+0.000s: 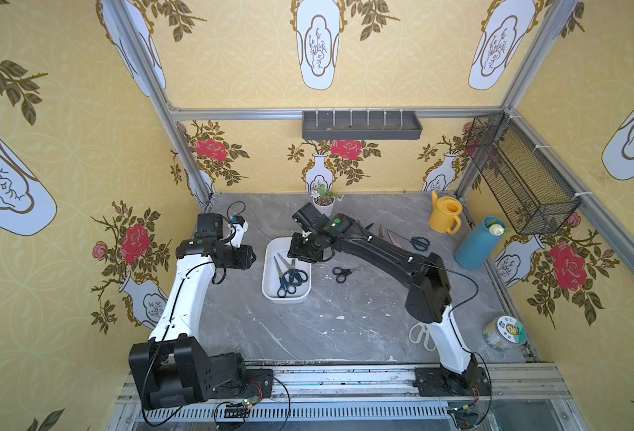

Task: Put the scissors into the storage box
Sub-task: Place the scissors in the storage box, then pick up the scissors from the center of the board.

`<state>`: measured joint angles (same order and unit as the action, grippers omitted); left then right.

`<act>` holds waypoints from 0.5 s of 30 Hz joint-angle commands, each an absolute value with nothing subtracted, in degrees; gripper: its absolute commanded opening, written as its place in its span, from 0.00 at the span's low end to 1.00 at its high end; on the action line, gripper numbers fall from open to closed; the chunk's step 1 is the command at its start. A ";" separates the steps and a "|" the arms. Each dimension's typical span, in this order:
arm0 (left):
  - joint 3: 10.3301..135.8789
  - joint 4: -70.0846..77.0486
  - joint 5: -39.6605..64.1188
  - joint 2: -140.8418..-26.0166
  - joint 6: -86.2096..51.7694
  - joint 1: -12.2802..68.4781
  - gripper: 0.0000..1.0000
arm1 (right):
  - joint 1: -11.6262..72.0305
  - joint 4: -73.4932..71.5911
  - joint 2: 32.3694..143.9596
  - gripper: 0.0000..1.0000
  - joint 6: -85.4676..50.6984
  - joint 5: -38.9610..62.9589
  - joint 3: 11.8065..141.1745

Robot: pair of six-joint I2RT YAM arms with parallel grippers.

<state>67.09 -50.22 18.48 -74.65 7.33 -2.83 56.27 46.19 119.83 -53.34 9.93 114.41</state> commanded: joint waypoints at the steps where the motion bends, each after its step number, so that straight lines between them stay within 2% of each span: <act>1: 70.54 -57.12 19.68 -76.45 8.26 0.94 0.42 | 54.58 48.72 109.10 0.43 -56.39 0.52 102.20; 5: 73.05 -57.50 21.41 -79.33 5.65 9.65 0.42 | 50.91 46.84 94.53 0.43 -60.68 -1.59 84.54; 9: 77.32 -56.57 16.53 -86.17 12.08 21.57 0.37 | 46.85 43.62 81.22 0.43 -65.92 -2.35 70.11; 15: 88.64 -59.95 13.39 -99.26 14.25 30.36 0.33 | 43.71 46.36 66.90 0.43 -70.50 -6.00 60.13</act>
